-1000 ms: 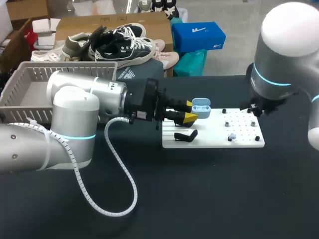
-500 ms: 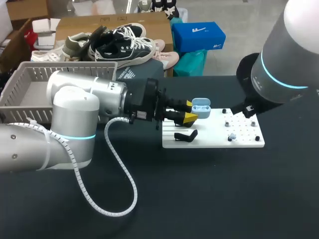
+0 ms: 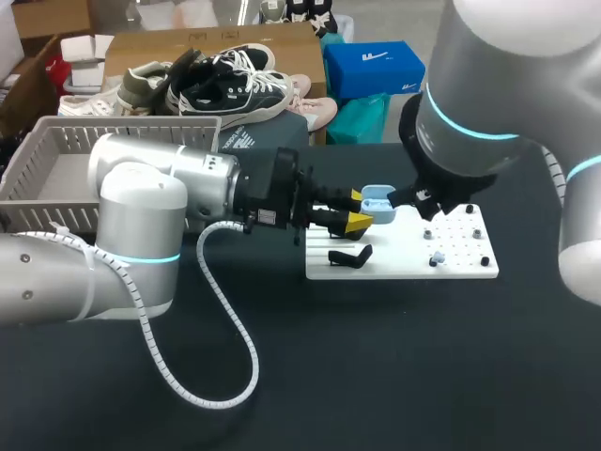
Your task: Pick up each earbud case from the left stands, insert the matching earbuds, close the lid, and place the case in the box.
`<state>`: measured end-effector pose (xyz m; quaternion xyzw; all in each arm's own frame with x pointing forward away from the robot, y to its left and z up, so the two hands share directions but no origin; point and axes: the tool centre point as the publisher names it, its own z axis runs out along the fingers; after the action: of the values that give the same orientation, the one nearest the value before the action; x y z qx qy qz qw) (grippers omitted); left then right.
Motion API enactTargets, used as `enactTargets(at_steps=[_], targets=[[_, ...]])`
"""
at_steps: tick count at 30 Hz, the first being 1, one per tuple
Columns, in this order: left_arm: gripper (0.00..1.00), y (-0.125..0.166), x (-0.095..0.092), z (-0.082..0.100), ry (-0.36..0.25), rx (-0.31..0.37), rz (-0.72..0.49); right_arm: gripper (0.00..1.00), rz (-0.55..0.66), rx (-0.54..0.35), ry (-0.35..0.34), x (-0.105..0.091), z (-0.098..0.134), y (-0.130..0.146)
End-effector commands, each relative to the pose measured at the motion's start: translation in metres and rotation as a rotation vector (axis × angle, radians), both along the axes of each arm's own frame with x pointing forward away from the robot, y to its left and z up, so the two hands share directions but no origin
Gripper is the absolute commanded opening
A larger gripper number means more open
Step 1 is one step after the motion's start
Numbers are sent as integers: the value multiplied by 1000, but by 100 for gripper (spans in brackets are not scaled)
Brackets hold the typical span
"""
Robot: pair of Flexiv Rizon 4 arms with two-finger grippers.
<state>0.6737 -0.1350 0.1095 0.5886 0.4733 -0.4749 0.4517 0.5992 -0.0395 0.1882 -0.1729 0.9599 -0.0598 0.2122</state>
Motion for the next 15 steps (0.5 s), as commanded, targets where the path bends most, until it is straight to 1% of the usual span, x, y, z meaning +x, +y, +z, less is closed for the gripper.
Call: enactTargets(at_steps=[1, 9, 13, 15], targets=[[0, -3, -1, -2, -2, -10, -6, 0, -12, -14, 27, 8, -4, 15], [0, -4, -3, -5, 3, -24, -1, 0, -12, -12, 27, 15, -5, 29], [0, -4, -3, -5, 3, -24, -1, 0, 5, 57, 55, 16, -4, 29], [0, -4, -3, -5, 3, -24, -1, 0, 5, 57, 55, 16, -4, 29]])
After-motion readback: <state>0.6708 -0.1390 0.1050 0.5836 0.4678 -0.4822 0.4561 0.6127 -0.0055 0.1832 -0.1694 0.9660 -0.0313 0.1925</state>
